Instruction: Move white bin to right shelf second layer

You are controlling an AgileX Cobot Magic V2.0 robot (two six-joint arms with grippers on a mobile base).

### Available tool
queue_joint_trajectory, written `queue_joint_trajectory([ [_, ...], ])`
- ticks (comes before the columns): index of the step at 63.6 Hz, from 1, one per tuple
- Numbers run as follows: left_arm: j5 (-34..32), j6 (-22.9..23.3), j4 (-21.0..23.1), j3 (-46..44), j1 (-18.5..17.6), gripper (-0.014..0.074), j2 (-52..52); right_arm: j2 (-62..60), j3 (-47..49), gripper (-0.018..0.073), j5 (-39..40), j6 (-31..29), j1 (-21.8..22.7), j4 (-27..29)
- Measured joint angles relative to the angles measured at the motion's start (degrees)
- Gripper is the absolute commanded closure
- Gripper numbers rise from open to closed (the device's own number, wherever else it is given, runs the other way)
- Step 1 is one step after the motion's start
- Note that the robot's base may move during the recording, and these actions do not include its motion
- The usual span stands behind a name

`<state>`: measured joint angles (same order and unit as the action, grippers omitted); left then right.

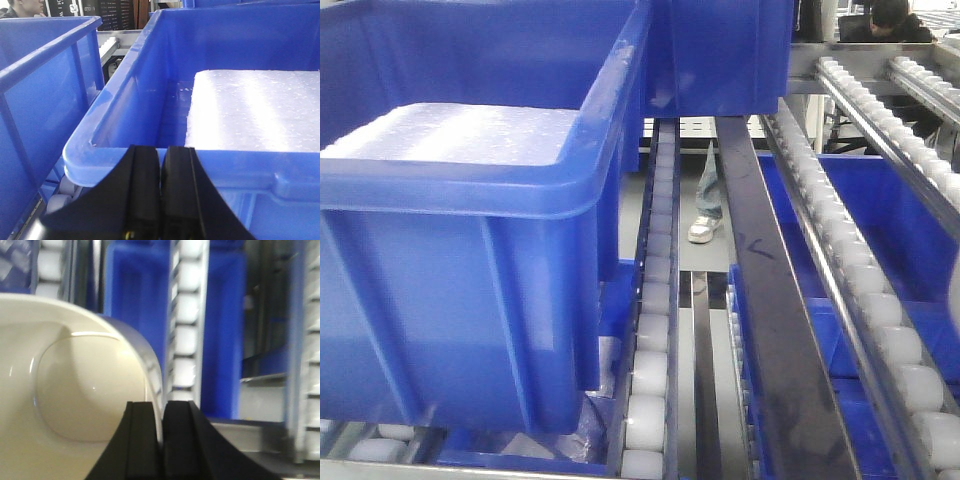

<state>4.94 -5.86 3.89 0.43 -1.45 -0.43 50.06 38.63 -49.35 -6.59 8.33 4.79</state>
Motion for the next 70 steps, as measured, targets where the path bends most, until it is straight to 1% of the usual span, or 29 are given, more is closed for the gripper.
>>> queue_joint_trajectory([
  [9,0.0,0.0,0.0,0.0,0.0,0.0512,0.0,0.0,-3.8,0.0506,3.3,-0.3,0.1,0.6],
  [21,0.0,0.0,0.0,0.0,0.0,0.0512,0.0,0.0,-5.8,0.0506,7.5,-0.3,0.1,0.6],
  [34,0.0,0.0,0.0,0.0,0.0,0.0512,0.0,0.1,-6.3,0.0506,8.7,-0.5,0.1,0.7],
  [54,0.0,0.0,0.0,0.0,0.0,0.0512,0.0,3.4,-6.3,0.0503,10.5,-0.9,0.2,0.4],
  [59,0.0,0.0,0.0,0.0,0.0,0.0512,0.0,3.4,-6.3,0.0463,10.7,-0.9,0.2,0.4],
  [66,0.0,0.0,0.0,0.0,0.0,0.0512,0.0,3.4,-6.3,0.0342,10.9,-0.9,0.2,0.4],
  [68,0.0,0.0,0.0,0.0,0.0,0.0512,0.0,3.4,-6.3,0.0294,11.0,-0.9,0.2,0.5],
  [70,0.0,0.0,0.0,0.0,0.0,0.0512,0.0,3.4,-6.3,0.027,11.0,-0.9,0.2,0.7],
])
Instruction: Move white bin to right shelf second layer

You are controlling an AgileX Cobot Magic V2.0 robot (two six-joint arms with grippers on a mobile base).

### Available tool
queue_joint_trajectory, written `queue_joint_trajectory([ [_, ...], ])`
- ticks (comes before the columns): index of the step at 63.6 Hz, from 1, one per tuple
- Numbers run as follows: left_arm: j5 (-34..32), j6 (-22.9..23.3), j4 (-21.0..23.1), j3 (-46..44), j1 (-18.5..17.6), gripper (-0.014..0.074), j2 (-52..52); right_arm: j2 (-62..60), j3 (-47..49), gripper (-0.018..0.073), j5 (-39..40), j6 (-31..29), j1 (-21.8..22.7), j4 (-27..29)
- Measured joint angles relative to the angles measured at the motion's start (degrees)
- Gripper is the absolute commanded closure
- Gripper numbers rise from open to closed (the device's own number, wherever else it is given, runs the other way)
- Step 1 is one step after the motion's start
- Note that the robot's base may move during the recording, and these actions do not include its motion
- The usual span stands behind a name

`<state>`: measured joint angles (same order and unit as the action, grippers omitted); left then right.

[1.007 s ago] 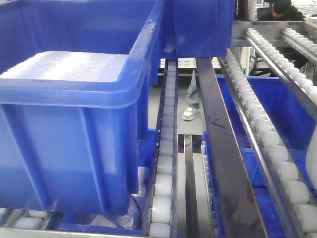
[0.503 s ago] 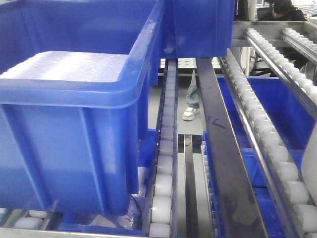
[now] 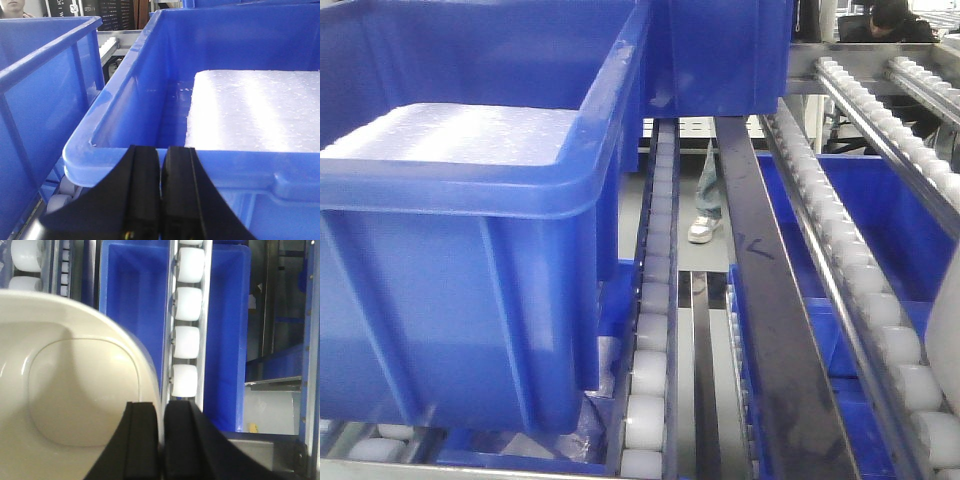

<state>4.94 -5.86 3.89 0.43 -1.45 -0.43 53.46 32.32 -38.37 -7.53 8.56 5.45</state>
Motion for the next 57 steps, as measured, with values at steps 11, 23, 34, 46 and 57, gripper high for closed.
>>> queue_joint_trajectory([
  [11,0.0,0.0,0.0,0.0,0.0,0.0512,0.0,-0.1,0.0,0.025,-0.5,0.0,0.0,0.4],
  [23,0.0,0.0,0.0,0.0,0.0,0.0512,0.0,-4.2,2.5,0.025,-3.2,0.0,0.0,0.8],
  [34,0.0,0.0,0.0,0.0,0.0,0.0512,0.0,-8.7,4.1,0.025,-4.7,0.0,0.0,1.0],
  [46,0.0,0.0,0.0,0.0,0.0,0.0512,0.0,-14.0,4.1,0.0251,-5.3,0.0,0.0,1.0],
  [57,0.0,0.0,0.0,0.0,0.0,0.0512,0.0,-20.1,3.9,0.0271,-5.3,0.0,0.0,1.0],
])
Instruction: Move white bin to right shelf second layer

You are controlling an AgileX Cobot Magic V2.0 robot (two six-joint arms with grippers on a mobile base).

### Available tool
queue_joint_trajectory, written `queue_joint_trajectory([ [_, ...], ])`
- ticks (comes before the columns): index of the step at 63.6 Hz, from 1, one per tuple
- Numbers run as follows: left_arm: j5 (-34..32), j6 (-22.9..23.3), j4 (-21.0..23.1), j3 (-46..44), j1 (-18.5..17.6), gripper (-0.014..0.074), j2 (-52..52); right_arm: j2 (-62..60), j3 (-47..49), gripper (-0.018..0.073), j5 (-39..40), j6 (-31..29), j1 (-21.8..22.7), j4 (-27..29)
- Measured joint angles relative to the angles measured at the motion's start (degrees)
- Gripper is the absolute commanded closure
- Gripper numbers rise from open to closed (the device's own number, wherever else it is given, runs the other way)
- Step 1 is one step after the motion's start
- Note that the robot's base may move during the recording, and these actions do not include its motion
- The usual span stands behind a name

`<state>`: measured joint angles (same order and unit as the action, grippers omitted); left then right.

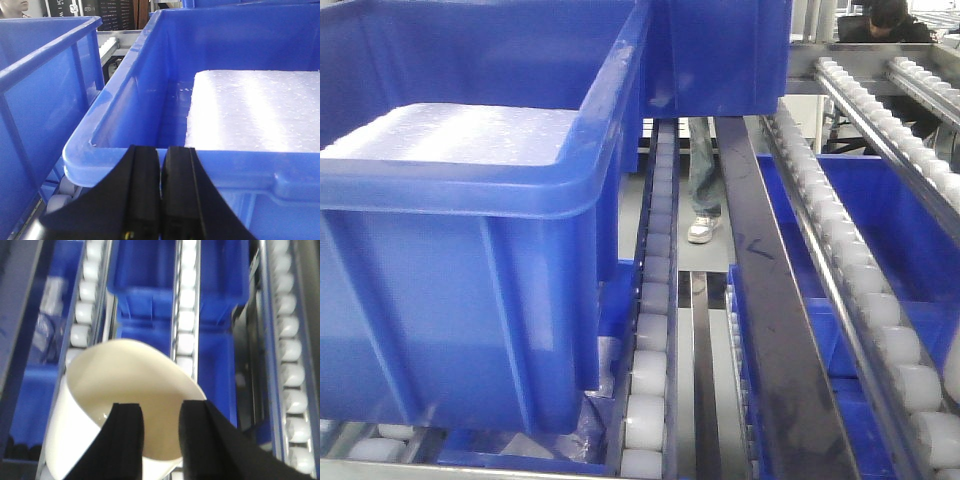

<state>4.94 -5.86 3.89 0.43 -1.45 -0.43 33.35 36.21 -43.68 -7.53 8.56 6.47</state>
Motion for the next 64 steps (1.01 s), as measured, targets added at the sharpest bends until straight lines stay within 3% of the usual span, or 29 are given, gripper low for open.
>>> queue_joint_trajectory([
  [12,0.0,0.0,0.0,0.0,0.0,0.0512,0.0,-6.2,-5.0,0.052,2.2,-0.1,0.0,0.0],
  [36,0.0,0.0,0.0,0.0,0.0,0.0512,0.0,-19.0,-12.9,0.0503,19.1,-0.1,0.0,0.6],
  [51,0.0,0.0,0.0,0.0,0.0,0.0512,0.0,-22.7,-17.1,0.0503,19.7,-0.1,0.0,9.9],
  [64,0.0,0.0,0.0,0.0,0.0,0.0512,0.0,-24.0,-19.6,0.0503,20.6,-0.1,0.0,11.9],
])
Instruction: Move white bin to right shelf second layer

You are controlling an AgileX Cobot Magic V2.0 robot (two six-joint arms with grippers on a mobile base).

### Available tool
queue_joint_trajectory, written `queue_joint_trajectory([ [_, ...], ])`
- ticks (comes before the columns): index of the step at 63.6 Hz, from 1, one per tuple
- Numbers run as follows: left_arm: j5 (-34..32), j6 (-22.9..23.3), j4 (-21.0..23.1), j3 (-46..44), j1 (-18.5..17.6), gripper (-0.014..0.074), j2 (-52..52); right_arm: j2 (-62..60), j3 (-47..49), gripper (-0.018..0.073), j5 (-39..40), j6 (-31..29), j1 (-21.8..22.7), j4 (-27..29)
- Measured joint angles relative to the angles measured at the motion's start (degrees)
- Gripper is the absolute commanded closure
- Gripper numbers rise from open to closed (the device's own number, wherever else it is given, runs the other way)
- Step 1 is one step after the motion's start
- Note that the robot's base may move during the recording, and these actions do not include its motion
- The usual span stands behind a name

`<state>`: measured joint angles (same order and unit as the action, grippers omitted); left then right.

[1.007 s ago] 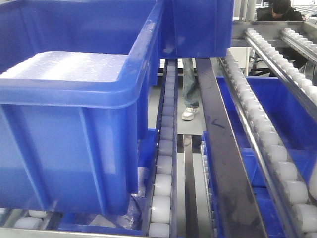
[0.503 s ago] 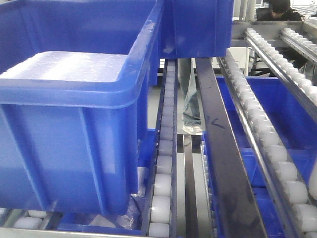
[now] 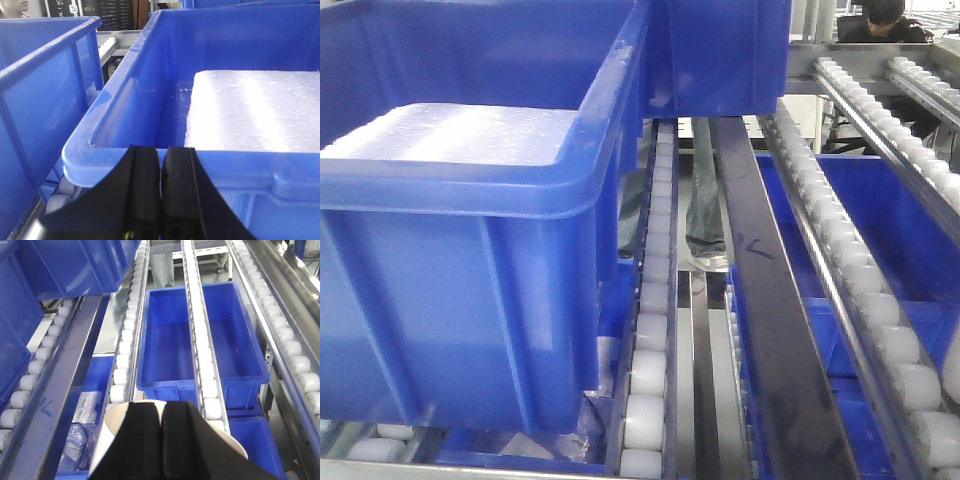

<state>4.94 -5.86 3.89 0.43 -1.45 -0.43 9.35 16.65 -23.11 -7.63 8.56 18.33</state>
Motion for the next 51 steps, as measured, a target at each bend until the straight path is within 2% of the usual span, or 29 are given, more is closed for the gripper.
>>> queue_joint_trajectory([
  [16,0.0,0.0,0.0,0.0,0.0,0.0512,0.0,0.0,-0.1,0.0503,4.2,-0.2,0.0,0.1],
  [28,0.0,0.0,0.0,0.0,0.0,0.0512,0.0,0.0,-0.1,0.0503,4.2,-5.1,0.0,-1.6],
  [51,0.0,0.0,0.0,0.0,0.0,0.0512,0.0,0.0,-0.1,0.0503,7.6,-6.3,0.0,-1.9],
])
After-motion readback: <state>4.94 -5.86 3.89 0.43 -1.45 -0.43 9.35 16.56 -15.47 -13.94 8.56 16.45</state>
